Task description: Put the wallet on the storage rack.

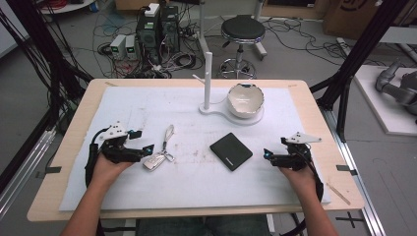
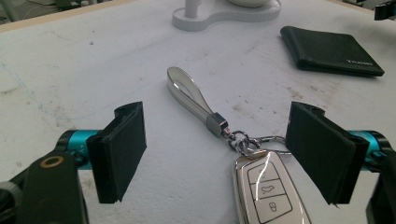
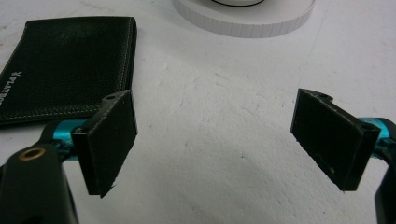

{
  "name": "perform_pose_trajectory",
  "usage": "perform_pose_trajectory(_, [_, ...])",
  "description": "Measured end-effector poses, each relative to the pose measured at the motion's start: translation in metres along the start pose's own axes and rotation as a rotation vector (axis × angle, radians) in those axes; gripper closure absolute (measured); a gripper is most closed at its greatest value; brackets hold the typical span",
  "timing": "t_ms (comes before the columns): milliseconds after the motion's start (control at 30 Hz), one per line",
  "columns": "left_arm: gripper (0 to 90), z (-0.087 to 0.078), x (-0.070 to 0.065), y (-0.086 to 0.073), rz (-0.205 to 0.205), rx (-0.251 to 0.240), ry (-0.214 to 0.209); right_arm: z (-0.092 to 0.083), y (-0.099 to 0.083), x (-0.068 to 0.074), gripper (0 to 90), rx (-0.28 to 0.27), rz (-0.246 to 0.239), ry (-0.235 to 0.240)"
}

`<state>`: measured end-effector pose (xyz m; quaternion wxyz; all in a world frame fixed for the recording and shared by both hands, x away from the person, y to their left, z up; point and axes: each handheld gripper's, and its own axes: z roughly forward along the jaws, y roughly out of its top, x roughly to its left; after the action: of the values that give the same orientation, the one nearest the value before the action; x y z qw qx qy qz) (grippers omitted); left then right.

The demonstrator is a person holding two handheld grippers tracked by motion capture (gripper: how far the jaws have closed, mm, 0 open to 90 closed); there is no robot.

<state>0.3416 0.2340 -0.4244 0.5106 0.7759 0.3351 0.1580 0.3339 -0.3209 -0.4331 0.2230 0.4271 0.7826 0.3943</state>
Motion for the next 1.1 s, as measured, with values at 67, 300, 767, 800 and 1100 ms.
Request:
perform_pose_trajectory(67, [20.5, 0.0, -0.001, 0.001, 0.001, 0.0, -0.003, 0.0, 0.0, 0.0, 14.6, -0.001, -0.001, 0.0])
perform_pose_trajectory(300, [20.5, 0.003, -0.002, 0.003, 0.007, 0.002, -0.021, 0.0, 0.0, 0.0, 14.6, -0.004, -0.01, -0.001])
perform_pose_trajectory(767, [20.5, 0.037, -0.019, 0.031, 0.019, -0.031, -0.108, -0.009, -0.002, -0.001, 14.6, -0.024, -0.005, -0.011])
perform_pose_trajectory(800, [20.5, 0.041, -0.021, 0.033, 0.021, -0.028, -0.115, -0.009, -0.002, -0.001, 14.6, -0.024, -0.005, -0.011])
perform_pose_trajectory(1100, [20.5, 0.079, -0.034, 0.049, 0.02, 0.015, -0.132, -0.009, -0.005, 0.004, 14.6, -0.005, -0.03, -0.032])
